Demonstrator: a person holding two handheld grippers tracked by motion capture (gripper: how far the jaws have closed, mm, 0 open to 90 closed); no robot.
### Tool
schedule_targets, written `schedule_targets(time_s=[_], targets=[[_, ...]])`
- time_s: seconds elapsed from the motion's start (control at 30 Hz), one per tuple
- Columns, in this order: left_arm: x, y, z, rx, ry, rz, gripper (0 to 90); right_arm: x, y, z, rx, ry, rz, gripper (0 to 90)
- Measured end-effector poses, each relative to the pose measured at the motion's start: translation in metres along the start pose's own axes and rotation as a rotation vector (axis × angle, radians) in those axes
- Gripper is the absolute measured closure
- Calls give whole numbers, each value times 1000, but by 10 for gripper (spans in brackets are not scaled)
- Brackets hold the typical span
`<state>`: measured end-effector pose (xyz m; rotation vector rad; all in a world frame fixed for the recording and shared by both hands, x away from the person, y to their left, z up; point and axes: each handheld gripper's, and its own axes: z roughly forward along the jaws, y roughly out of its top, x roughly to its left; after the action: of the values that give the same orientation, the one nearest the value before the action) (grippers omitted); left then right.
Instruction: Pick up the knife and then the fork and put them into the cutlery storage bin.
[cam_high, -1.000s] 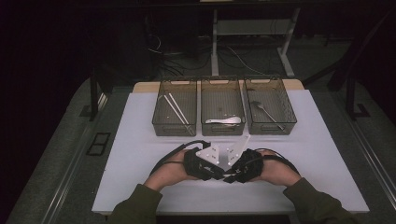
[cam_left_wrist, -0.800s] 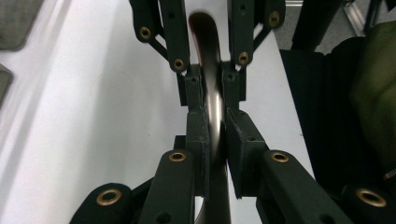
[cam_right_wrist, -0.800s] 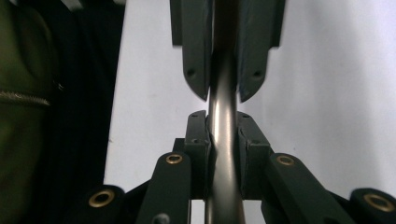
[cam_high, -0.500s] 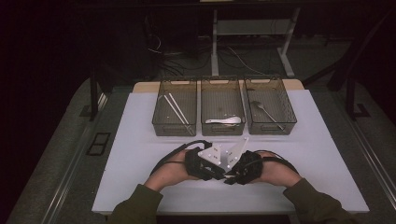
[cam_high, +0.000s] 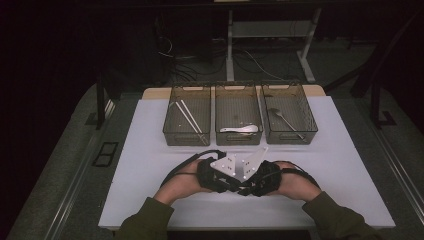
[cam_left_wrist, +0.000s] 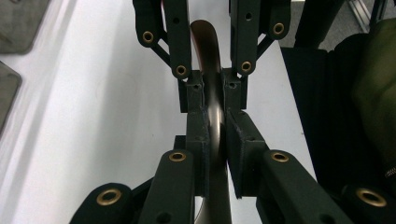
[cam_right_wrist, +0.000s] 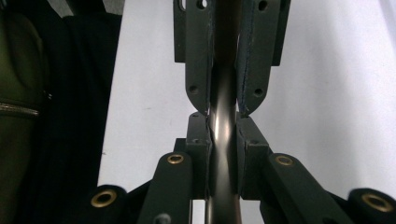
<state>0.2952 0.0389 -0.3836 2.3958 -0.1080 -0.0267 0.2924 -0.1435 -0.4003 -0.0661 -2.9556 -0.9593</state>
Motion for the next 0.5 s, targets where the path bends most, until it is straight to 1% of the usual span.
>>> schedule_targets(time_s=[0.07,0.1,0.13,0.17,0.23,0.27,0.3,0.33,0.37,0.4,0.43,0.47,0.5], targets=[[-1,0,0,-3,12,3,778,1,0,-2,-7,6,17,786],[-1,-1,-1,-5,14,-3,771,0,-1,-3,-13,3,10,785],[1,-1,-2,-3,23,-1,732,-1,-2,-3,-15,-4,2,786],[1,-3,-4,-12,32,-11,713,-1,-2,-3,-14,-4,7,786],[4,-6,-9,-41,54,-33,626,-1,-4,-3,-6,-4,32,786],[5,-7,-12,-60,58,-49,612,-2,-6,-3,-3,-9,31,786],[5,-9,-15,-74,70,-70,590,-3,-7,-4,-8,-20,28,786],[6,-12,-19,-90,89,-84,563,-5,-9,-5,-7,-16,39,786],[6,-15,-23,-109,97,-109,550,-7,-11,-6,-12,-31,19,786],[6,-18,-28,-127,111,-124,536,-8,-12,-8,-17,-34,34,786],[6,-22,-32,-147,120,-150,518,-9,-14,-11,-26,-41,33,786],[7,-26,-38,-158,134,-160,512,-10,-15,-14,-35,-48,48,786],[5,-31,-42,-182,152,-194,496,-12,-17,-16,-42,-47,48,786]])
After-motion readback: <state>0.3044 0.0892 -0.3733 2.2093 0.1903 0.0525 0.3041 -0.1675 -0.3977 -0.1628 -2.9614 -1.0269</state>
